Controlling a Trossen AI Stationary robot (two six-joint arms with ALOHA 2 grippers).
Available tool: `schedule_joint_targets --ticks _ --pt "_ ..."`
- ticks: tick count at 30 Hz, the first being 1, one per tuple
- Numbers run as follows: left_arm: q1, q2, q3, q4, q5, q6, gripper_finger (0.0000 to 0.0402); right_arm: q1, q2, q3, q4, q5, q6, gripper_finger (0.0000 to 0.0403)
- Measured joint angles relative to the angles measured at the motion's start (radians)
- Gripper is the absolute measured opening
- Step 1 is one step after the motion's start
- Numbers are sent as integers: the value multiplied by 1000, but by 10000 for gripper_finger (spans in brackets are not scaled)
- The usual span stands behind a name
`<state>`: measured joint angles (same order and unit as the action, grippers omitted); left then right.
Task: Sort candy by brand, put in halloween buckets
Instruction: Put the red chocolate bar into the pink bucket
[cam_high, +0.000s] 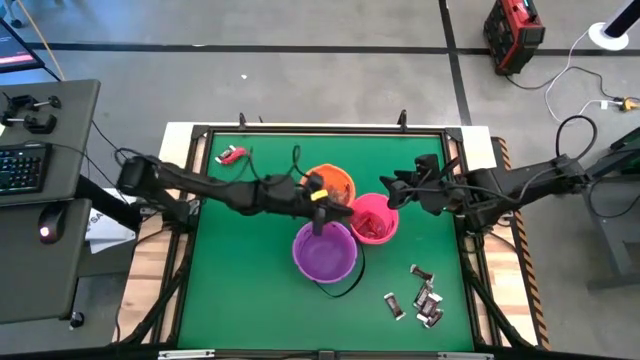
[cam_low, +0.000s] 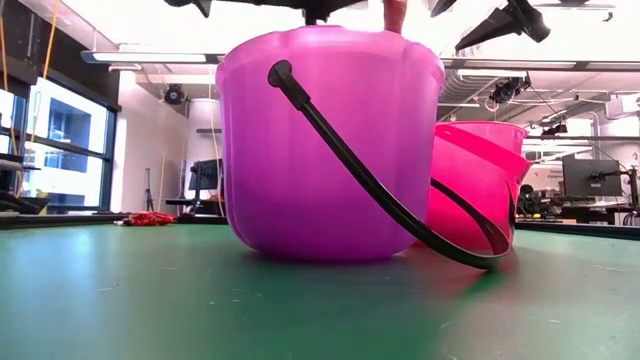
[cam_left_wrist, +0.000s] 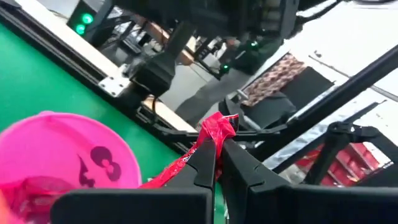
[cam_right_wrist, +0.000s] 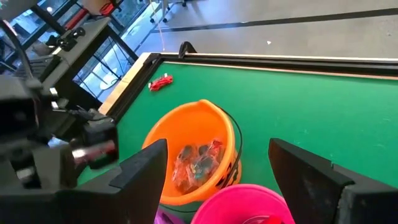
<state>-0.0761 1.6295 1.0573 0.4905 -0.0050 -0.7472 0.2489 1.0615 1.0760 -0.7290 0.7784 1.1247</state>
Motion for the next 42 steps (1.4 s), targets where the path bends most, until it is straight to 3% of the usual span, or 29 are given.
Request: schedule_joint_targets --ticks 7,13,27,31,35,42 --pt "7 128 0 132 -76 109 6 0 0 0 19 3 0 273" --pt "32 182 0 161 -77 139 34 0 0 0 23 4 8 273" --pt "54 186 0 153 7 202 199 0 1 0 23 32 27 273" --pt "99 116 0 100 95 202 217 0 1 0 23 29 27 273" --pt "164 2 2 -68 161 230 218 0 1 0 21 14 27 273" --pt "288 -220 2 -421 74 384 216 0 1 0 15 6 27 273"
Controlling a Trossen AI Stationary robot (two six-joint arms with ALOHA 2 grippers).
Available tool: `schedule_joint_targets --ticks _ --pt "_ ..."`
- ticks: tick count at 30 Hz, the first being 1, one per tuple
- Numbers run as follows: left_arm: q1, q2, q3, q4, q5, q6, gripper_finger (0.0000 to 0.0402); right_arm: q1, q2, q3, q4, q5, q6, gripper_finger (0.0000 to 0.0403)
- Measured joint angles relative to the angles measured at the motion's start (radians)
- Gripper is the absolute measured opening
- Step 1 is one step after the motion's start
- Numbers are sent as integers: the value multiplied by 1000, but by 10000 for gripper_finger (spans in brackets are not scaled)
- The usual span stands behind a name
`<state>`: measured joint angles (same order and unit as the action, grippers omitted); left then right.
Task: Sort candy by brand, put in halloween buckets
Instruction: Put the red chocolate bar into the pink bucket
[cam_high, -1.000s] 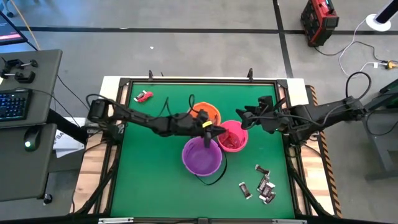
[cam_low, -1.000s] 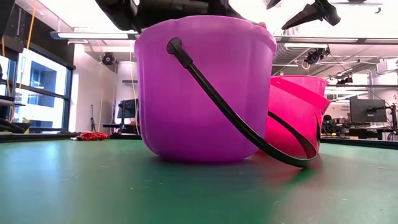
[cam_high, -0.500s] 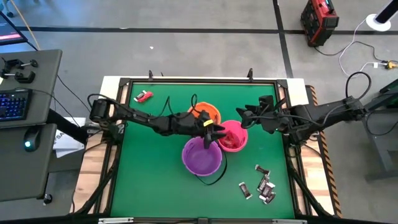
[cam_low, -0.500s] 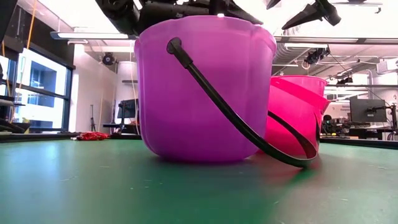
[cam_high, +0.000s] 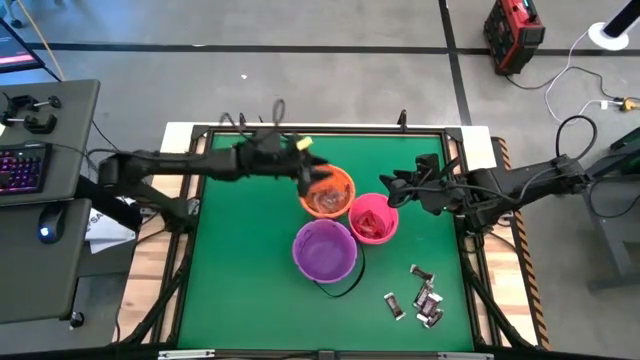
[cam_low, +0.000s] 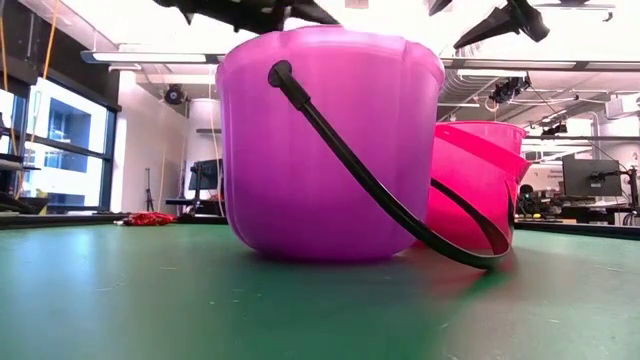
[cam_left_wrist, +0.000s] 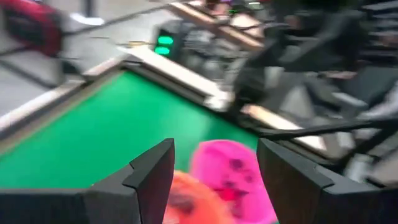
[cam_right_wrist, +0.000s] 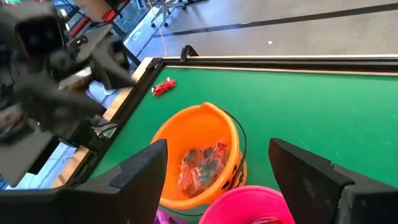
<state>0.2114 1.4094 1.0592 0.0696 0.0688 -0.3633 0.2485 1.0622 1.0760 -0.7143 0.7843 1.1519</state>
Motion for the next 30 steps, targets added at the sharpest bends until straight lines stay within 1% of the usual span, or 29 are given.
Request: schedule_joint_targets --ticks 3,5,10,14,17,21,27,30 --pt "46 -64 0 -127 -77 32 216 0 0 0 0 0 0 273" --pt "75 -91 0 -195 -105 34 216 0 0 0 0 0 0 273" --pt "131 -100 0 -363 -107 35 216 0 0 0 0 -2 1 273" --pt "149 -87 -1 -431 -107 44 216 0 0 0 0 -4 3 273" --pt "151 -84 -2 -431 -115 61 216 0 0 0 0 -4 3 273" --pt "170 -84 -2 -425 -151 63 216 0 0 0 0 -7 4 273" --pt "261 -84 -2 -402 -139 63 216 1 11 0 -2 -11 19 273" --pt "318 -86 -33 -371 -121 57 216 1 21 0 -8 -13 18 273"
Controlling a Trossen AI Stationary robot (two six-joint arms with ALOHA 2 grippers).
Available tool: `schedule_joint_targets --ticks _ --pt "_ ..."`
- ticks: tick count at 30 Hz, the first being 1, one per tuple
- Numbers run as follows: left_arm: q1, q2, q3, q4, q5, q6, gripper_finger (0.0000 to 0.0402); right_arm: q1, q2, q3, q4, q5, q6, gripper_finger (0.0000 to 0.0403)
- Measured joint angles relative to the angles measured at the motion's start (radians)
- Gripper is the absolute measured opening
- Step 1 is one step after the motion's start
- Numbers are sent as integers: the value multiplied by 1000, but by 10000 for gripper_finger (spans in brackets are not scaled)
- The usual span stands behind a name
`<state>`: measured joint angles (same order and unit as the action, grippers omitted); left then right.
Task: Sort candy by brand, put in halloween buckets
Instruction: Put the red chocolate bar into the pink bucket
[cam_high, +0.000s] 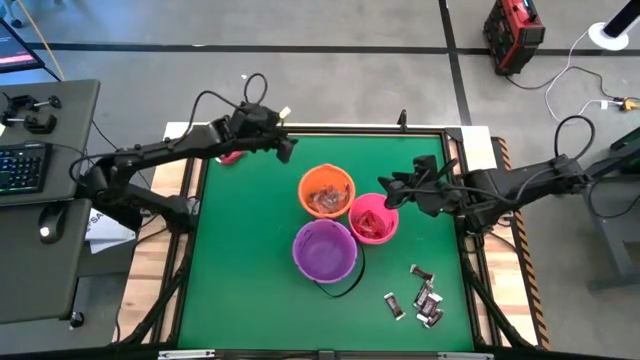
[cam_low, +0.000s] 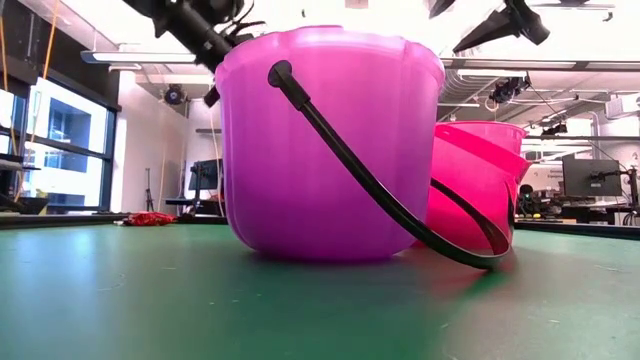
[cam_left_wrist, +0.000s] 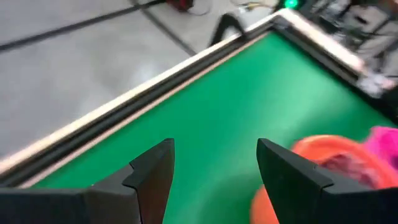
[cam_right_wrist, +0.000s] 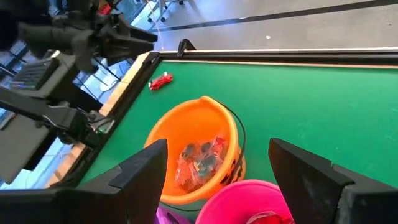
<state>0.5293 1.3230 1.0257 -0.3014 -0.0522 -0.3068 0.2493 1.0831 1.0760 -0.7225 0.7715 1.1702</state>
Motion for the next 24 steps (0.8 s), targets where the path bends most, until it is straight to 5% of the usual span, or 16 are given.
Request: schedule_joint_targets --ticks 11,17,24 --pt "196 -23 -312 -110 -60 -143 216 -2 74 0 1 -20 37 273" --pt "298 16 -274 -189 -159 -47 216 -19 113 0 1 -24 80 273" --pt "371 206 -108 -372 -224 114 216 -48 129 0 15 -73 88 273"
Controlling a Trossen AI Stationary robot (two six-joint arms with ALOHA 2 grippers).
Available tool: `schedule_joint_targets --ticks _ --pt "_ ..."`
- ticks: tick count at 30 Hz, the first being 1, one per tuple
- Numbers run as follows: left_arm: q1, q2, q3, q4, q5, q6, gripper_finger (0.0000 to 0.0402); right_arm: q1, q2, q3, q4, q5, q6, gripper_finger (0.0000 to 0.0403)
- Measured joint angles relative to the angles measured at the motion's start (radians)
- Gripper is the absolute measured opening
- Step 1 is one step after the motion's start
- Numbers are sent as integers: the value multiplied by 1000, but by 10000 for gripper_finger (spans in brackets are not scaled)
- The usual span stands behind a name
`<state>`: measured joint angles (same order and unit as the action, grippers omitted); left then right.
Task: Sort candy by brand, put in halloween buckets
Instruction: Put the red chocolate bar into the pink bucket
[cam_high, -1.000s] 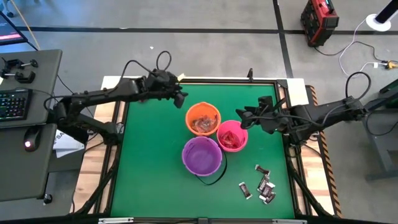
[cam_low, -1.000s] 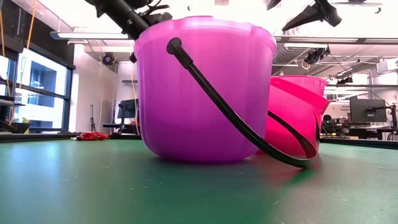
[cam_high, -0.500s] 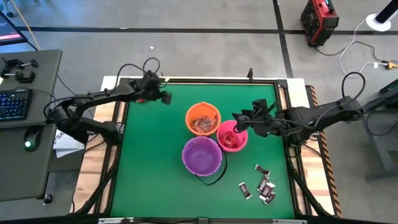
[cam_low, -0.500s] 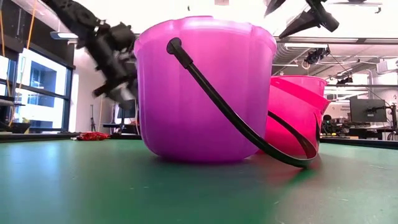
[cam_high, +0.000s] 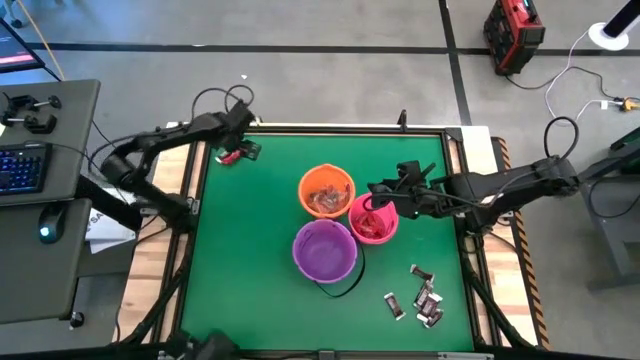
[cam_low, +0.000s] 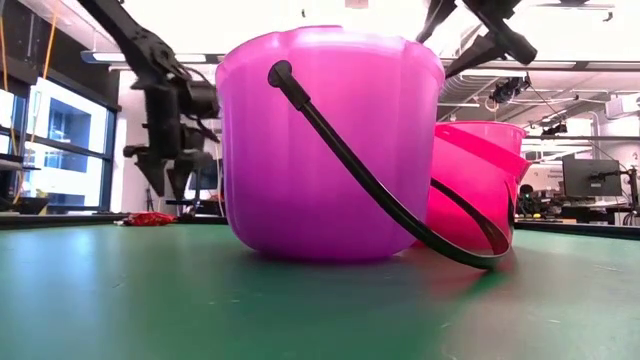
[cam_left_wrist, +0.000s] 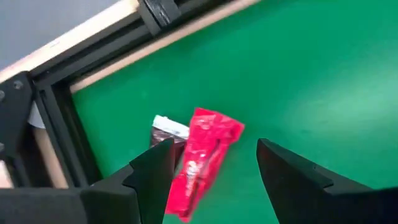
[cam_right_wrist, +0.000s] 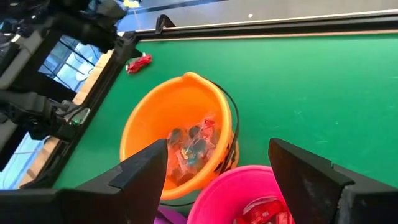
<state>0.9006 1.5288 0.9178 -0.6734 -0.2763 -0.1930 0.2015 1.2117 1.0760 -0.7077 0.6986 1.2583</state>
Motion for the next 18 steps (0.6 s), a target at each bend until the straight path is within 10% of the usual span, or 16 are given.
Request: schedule_joint_targets --ticks 18 --pt "9 235 107 -68 13 116 201 2 0 0 40 -26 0 273"
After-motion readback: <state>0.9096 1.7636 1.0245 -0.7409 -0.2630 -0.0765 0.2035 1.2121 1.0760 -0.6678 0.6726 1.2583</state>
